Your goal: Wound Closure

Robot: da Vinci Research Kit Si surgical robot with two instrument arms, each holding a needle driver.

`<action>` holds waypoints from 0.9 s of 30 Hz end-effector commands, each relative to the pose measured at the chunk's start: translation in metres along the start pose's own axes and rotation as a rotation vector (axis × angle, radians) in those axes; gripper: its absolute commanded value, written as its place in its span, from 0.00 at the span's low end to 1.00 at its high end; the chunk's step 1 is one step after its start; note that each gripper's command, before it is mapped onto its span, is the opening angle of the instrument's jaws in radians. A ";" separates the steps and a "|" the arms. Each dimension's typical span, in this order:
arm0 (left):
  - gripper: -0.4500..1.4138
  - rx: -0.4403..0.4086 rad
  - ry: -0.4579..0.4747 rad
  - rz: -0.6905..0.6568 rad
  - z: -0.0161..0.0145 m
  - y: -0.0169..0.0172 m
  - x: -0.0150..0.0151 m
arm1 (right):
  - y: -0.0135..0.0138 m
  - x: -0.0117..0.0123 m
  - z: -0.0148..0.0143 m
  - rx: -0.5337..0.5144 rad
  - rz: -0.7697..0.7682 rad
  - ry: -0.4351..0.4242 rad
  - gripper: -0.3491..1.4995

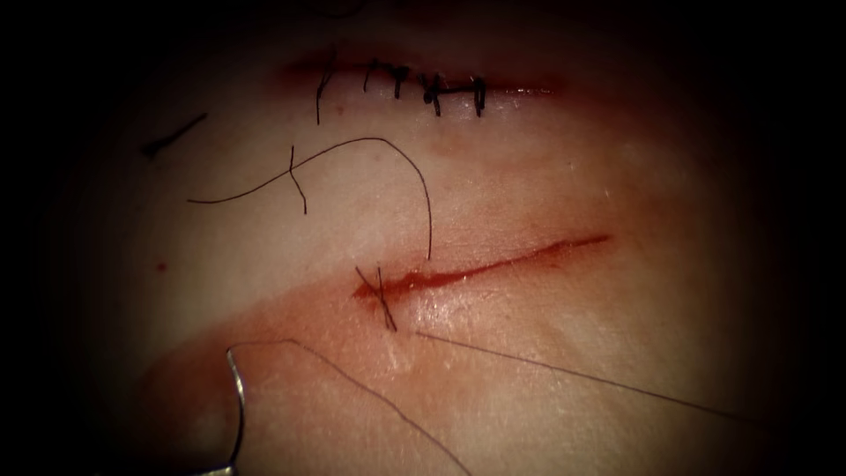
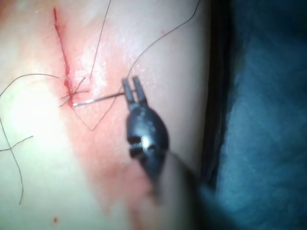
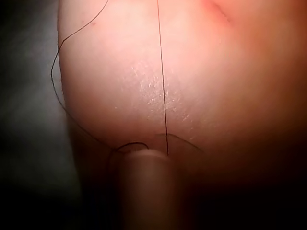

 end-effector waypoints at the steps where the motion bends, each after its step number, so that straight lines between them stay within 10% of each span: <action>1: 0.00 -0.002 0.001 -0.004 0.0007 0.0004 -0.0006 | -0.0013 -0.0012 0.0004 0.010 0.007 -0.014 0.00; 13: 0.00 -0.002 0.001 -0.004 0.0007 0.0004 -0.0006 | -0.0003 -0.0064 -0.0002 0.031 0.047 -0.098 0.00; 14: 0.00 -0.002 0.001 -0.004 0.0007 0.0004 -0.0006 | 0.0001 -0.0060 -0.0003 0.025 0.066 -0.084 0.18; 15: 0.00 -0.002 0.001 -0.004 0.0007 0.0004 -0.0006 | 0.0007 -0.0051 -0.0004 0.002 0.105 -0.034 0.73; 16: 0.00 -0.002 0.001 -0.004 0.0007 0.0004 -0.0006 | 0.0007 -0.0051 -0.0004 0.002 0.105 -0.034 0.73; 18: 0.00 -0.002 0.001 -0.004 0.0007 0.0004 -0.0006 | 0.0014 -0.0034 -0.0008 -0.034 0.165 0.030 0.97; 27: 0.00 -0.001 0.001 -0.003 0.0010 0.0002 -0.0008 | 0.0018 0.0111 -0.0047 0.088 0.228 0.297 0.99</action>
